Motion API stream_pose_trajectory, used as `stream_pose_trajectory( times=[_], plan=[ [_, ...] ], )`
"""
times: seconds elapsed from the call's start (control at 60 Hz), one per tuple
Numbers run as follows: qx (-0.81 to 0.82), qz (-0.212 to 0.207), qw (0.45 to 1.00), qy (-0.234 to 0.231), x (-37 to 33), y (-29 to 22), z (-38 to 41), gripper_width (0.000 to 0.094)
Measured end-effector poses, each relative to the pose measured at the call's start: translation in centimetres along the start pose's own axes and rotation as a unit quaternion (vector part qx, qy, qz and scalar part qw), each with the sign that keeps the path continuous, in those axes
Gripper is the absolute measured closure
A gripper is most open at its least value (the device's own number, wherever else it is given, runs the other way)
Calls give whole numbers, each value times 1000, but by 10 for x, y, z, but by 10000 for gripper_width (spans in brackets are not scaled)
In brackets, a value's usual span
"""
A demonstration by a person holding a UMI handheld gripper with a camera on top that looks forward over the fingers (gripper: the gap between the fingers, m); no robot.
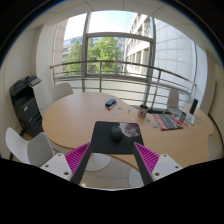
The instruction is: Arrange mouse
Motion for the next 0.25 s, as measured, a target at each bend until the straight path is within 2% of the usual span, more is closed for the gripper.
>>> stream_pose_trajectory(
  times=[0.25],
  plan=[
    [-8, 6, 1000, 2, -12, 7, 2, 94]
  ],
)
Point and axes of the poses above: the point between the fingertips, and its own axes, seen from behind it with the camera up: z to the left, y down, x forward, the way the camera looks, the point moved 8 cm from there along -x, backward, against the way the camera looks, and after that the axes turned 4 degrees about -x, right-handed, at the moved point
